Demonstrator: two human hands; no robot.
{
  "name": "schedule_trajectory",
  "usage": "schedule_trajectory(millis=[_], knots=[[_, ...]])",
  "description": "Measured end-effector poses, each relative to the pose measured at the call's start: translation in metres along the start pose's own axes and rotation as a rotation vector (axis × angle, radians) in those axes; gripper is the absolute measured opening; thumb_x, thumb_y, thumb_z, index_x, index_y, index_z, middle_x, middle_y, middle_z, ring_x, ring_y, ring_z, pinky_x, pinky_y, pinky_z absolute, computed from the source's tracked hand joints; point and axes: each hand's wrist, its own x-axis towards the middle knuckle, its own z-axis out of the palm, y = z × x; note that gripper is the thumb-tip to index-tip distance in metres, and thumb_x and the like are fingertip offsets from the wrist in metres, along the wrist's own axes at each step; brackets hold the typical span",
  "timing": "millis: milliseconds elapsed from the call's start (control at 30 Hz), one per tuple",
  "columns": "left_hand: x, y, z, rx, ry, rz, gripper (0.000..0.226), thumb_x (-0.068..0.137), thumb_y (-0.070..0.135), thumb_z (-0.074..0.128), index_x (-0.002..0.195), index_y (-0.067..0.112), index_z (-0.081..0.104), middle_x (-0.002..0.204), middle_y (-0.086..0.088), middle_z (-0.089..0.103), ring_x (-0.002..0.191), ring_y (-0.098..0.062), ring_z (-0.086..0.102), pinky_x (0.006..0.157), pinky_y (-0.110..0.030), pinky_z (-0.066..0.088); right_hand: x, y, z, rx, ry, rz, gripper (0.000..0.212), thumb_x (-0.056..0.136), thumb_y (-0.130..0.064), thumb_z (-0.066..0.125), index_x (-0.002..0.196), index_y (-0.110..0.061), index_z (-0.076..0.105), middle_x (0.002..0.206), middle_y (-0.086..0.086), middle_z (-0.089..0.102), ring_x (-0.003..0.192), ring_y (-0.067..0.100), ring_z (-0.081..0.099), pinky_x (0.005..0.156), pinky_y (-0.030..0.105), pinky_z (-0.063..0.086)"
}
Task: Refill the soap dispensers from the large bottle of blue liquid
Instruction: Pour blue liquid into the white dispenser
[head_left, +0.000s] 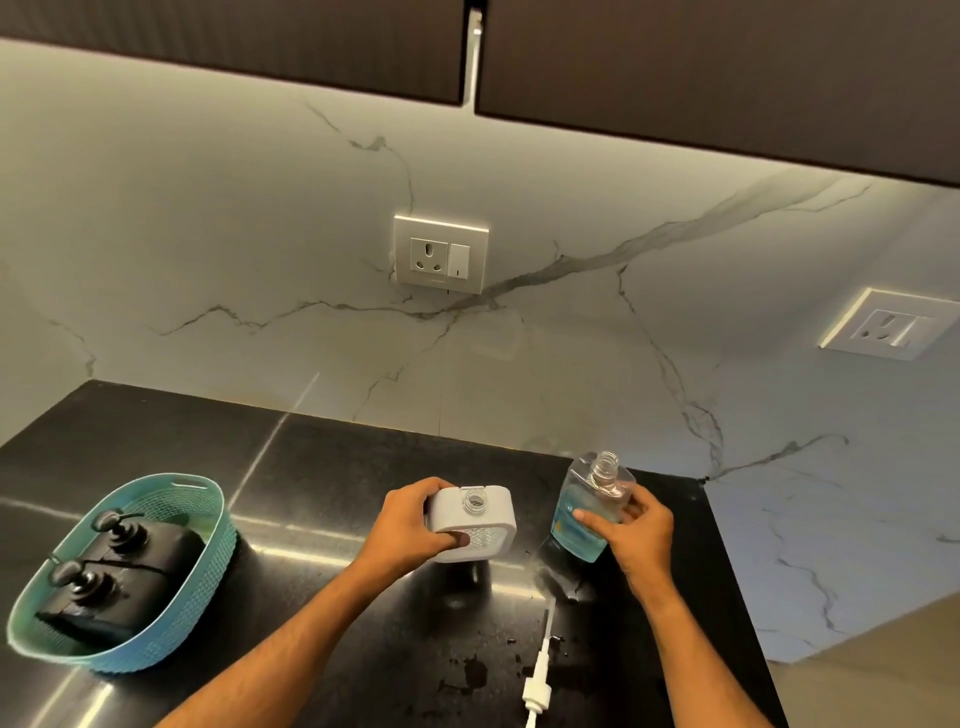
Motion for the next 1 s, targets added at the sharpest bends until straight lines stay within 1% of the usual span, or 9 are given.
schedule_trajectory(millis=[67,167,267,367,433,567,700,900,1000], knots=[[-0.002,0.002,-0.004,-0.013,0.014,0.019,0.051,0.072,0.026,0.092,0.113,0.03,0.062,0.113,0.016,0.065,0.107,-0.007,0.064,0.08,-0.019,0.058,-0.007,-0.005,0.004,-0.025,0.043,-0.038,0.061,0.054,-0.023,0.1,0.107,-0.027,0.071,0.107,-0.003,0.075,0.1,0.014,0.074,0.081,0.043,0.064],[-0.006,0.005,-0.011,-0.026,0.033,0.063,0.05,0.071,0.028,0.092,0.109,0.036,0.061,0.108,0.023,0.064,0.105,-0.004,0.064,0.077,-0.014,0.057,-0.018,-0.019,0.007,-0.044,0.082,-0.116,0.057,0.057,-0.027,0.099,0.107,-0.027,0.071,0.107,-0.005,0.073,0.1,0.014,0.073,0.078,0.044,0.064],[-0.011,0.009,-0.018,-0.045,0.045,0.096,0.05,0.07,0.029,0.093,0.105,0.041,0.06,0.105,0.029,0.063,0.103,-0.001,0.065,0.074,-0.011,0.056,-0.03,-0.038,0.011,-0.039,0.1,-0.187,0.059,0.06,-0.026,0.098,0.113,-0.027,0.071,0.11,-0.007,0.073,0.103,0.013,0.072,0.08,0.039,0.064],[-0.015,0.012,-0.022,-0.064,0.053,0.116,0.05,0.07,0.03,0.093,0.104,0.043,0.06,0.105,0.029,0.064,0.102,-0.001,0.066,0.073,-0.013,0.056,-0.043,-0.059,0.015,-0.006,0.116,-0.243,0.064,0.062,-0.026,0.096,0.12,-0.025,0.071,0.113,-0.01,0.075,0.105,0.01,0.072,0.08,0.033,0.063],[-0.018,0.014,-0.024,-0.072,0.049,0.119,0.05,0.07,0.03,0.093,0.105,0.042,0.06,0.105,0.03,0.063,0.101,-0.002,0.066,0.071,-0.011,0.055,-0.052,-0.072,0.017,-0.002,0.143,-0.287,0.061,0.063,-0.025,0.096,0.118,-0.027,0.071,0.111,-0.011,0.075,0.104,0.011,0.072,0.079,0.03,0.063],[-0.027,0.017,-0.028,-0.076,0.047,0.128,0.049,0.069,0.033,0.093,0.102,0.042,0.059,0.105,0.03,0.062,0.1,-0.002,0.065,0.069,-0.01,0.055,-0.068,-0.095,0.02,-0.036,0.206,-0.396,0.055,0.066,-0.025,0.094,0.114,-0.036,0.069,0.109,-0.013,0.074,0.101,0.013,0.072,0.074,0.025,0.062],[-0.038,0.015,-0.029,-0.105,0.06,0.126,0.047,0.069,0.035,0.093,0.1,0.039,0.057,0.107,0.032,0.061,0.1,0.001,0.064,0.069,-0.01,0.055,-0.084,-0.104,0.022,-0.116,0.243,-0.471,0.053,0.067,-0.028,0.094,0.113,-0.026,0.07,0.107,-0.013,0.072,0.099,0.015,0.071,0.07,0.026,0.062],[-0.049,0.01,-0.038,-0.139,0.018,0.125,0.046,0.07,0.034,0.092,0.1,0.038,0.058,0.108,0.03,0.062,0.103,-0.004,0.066,0.071,-0.013,0.057,-0.11,-0.115,0.032,-0.196,0.225,-0.553,0.054,0.069,-0.029,0.093,0.117,-0.03,0.068,0.109,-0.018,0.069,0.101,0.014,0.069,0.072,0.017,0.058],[-0.055,0.008,-0.045,-0.15,-0.002,0.135,0.044,0.07,0.033,0.093,0.099,0.04,0.06,0.107,0.03,0.063,0.102,-0.003,0.066,0.072,-0.011,0.056,-0.12,-0.119,0.039,-0.231,0.232,-0.574,0.053,0.07,-0.026,0.093,0.117,-0.029,0.068,0.109,-0.017,0.068,0.1,0.014,0.069,0.072,0.016,0.057]])
